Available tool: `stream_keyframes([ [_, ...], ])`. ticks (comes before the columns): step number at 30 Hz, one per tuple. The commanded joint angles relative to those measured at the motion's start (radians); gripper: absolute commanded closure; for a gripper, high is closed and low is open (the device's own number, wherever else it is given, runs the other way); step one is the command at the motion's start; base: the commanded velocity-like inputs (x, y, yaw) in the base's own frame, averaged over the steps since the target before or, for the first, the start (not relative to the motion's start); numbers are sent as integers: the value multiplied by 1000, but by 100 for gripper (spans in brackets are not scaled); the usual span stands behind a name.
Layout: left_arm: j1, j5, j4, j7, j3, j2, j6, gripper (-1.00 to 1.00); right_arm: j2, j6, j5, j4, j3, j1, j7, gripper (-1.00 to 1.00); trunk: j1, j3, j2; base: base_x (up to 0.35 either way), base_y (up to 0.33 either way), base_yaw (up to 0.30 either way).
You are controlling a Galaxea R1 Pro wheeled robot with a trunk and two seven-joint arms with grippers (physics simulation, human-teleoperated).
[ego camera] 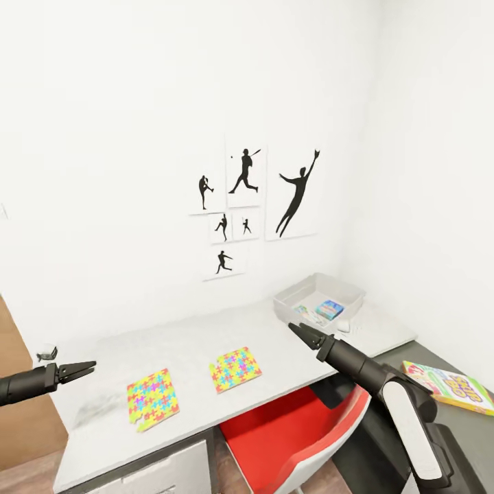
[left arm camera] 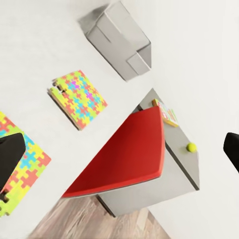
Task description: Put all the toys in the child's room - the three board games (two on the bed and one on the table), the two jigsaw puzzles on the table, and the tennis ball on the table - inside the toy box on the table in the child's room.
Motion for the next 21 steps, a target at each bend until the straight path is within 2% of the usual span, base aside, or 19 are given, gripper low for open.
stream_keyframes([
  [1, -1, -10, 2, -3, 8, 0, 11, -100, 0, 7, -6, 0, -1, 0, 0, -100, 0, -1, -1, 0, 160, 287],
  [12, 0, -8, 2, -3, 8, 0, 11, -100, 1, 7, 1, 0, -1, 0, -1, -100, 0, -1, -1, 0, 48, 287],
  [20, 0, -11, -17, -3, 9, -2, 15, -100, 5, 12, 80, 1, -4, 0, -4, -100, 0, -1, -1, 0, 4, 286],
  [21, 0, -12, -24, 12, 9, -3, 16, -100, 6, 13, 91, 1, -5, 0, -4, -100, 0, -1, -1, 0, 1, 286],
])
